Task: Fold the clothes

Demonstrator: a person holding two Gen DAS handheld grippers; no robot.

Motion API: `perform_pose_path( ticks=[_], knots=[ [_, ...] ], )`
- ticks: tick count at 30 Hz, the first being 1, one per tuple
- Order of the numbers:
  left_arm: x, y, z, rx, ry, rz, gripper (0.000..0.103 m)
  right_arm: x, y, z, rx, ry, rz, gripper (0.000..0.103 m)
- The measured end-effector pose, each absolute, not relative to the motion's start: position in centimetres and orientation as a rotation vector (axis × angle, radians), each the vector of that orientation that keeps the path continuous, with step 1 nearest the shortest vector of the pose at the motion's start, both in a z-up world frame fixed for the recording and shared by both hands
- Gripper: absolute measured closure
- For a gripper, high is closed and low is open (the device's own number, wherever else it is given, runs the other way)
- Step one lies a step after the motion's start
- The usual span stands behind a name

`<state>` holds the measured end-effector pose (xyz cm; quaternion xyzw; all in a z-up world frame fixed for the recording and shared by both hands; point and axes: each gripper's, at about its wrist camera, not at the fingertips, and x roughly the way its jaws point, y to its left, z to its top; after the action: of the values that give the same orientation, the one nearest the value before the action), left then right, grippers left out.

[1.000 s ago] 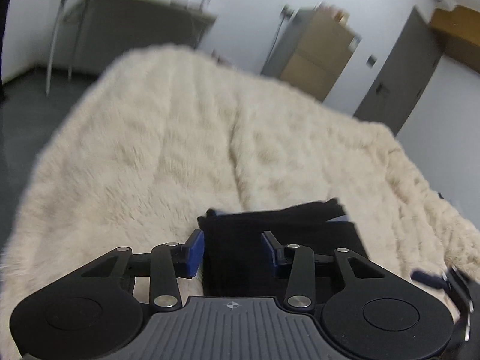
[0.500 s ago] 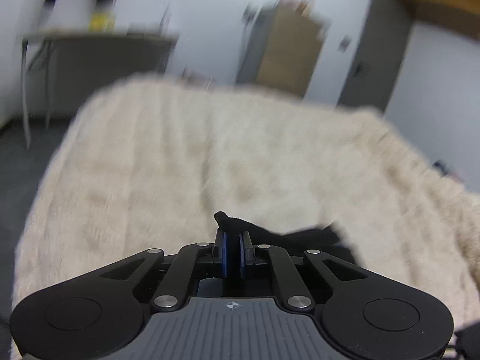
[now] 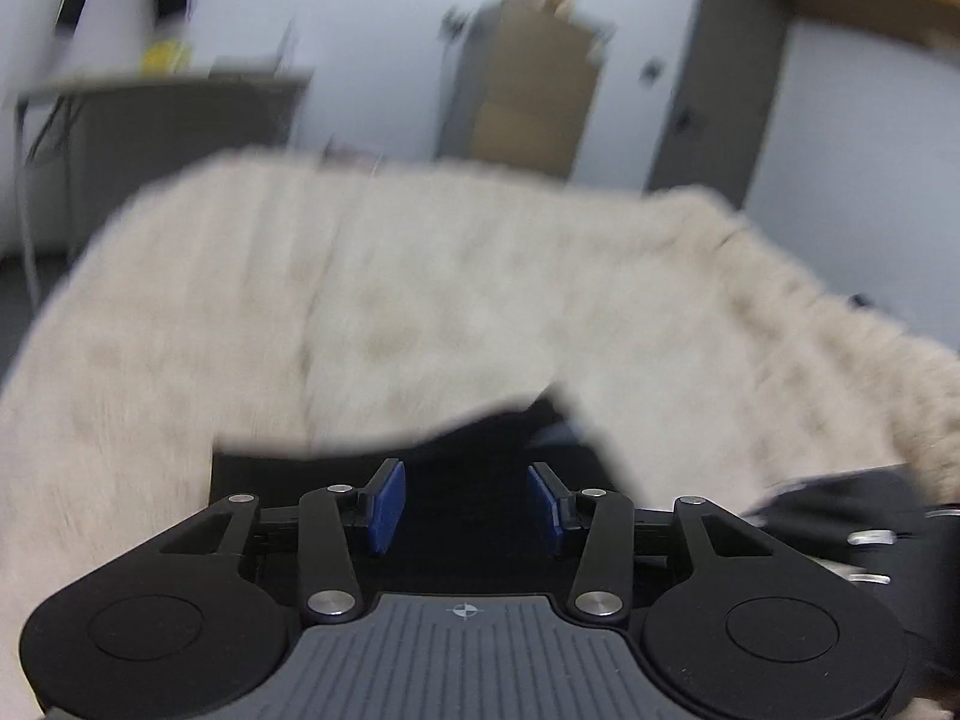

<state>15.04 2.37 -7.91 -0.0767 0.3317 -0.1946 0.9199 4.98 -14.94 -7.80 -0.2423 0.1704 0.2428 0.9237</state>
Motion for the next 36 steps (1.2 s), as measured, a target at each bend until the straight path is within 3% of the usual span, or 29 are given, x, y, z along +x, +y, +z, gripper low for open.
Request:
perform_pose_path(
  ticks=[2,5,10,11,12,18,23,26,28,31,36],
  knots=[
    [15.5,3.3,-8.8,-0.226,0.699,-0.397,0.064,3.7,-14.0,-8.5,-0.577,0.318,0.484,0.071],
    [15.3,4.1,-9.4,-0.266,0.686,-0.408,0.064,2.9,-13.0,-9.9,-0.668,0.305,0.452,0.069],
    [15.5,4.4,-9.8,-0.289,0.677,-0.407,0.064,1.8,-11.4,-12.1,-0.820,0.282,0.398,0.083],
    [15.4,4.6,-9.8,-0.300,0.674,-0.403,0.064,1.6,-11.1,-12.4,-0.859,0.272,0.416,0.097],
    [15.2,4.8,-9.7,-0.306,0.670,-0.399,0.064,1.5,-10.8,-12.7,-0.896,0.261,0.433,0.101],
    [16.4,5.5,-9.7,-0.361,0.665,-0.367,0.064,-0.9,-12.1,-14.0,-0.942,0.254,0.531,0.103],
    [15.8,5.9,-9.4,-0.357,0.649,-0.368,0.064,-2.6,-13.5,-12.9,-0.936,0.223,0.580,0.099],
    [14.7,5.9,-8.6,-0.365,0.615,-0.369,0.064,-0.4,-15.4,-9.5,-0.742,0.214,0.522,0.087],
    [13.7,5.9,-7.8,-0.371,0.586,-0.372,0.063,3.2,-16.0,-8.0,-0.623,0.253,0.467,0.087],
    [12.7,5.6,-7.7,-0.355,0.585,-0.344,0.060,6.7,-15.2,-8.4,-0.583,0.247,0.476,0.087],
    [13.7,6.1,-10.0,-0.341,0.664,-0.308,0.061,12.2,-13.3,-13.1,-0.768,0.257,0.430,0.086]
  ],
)
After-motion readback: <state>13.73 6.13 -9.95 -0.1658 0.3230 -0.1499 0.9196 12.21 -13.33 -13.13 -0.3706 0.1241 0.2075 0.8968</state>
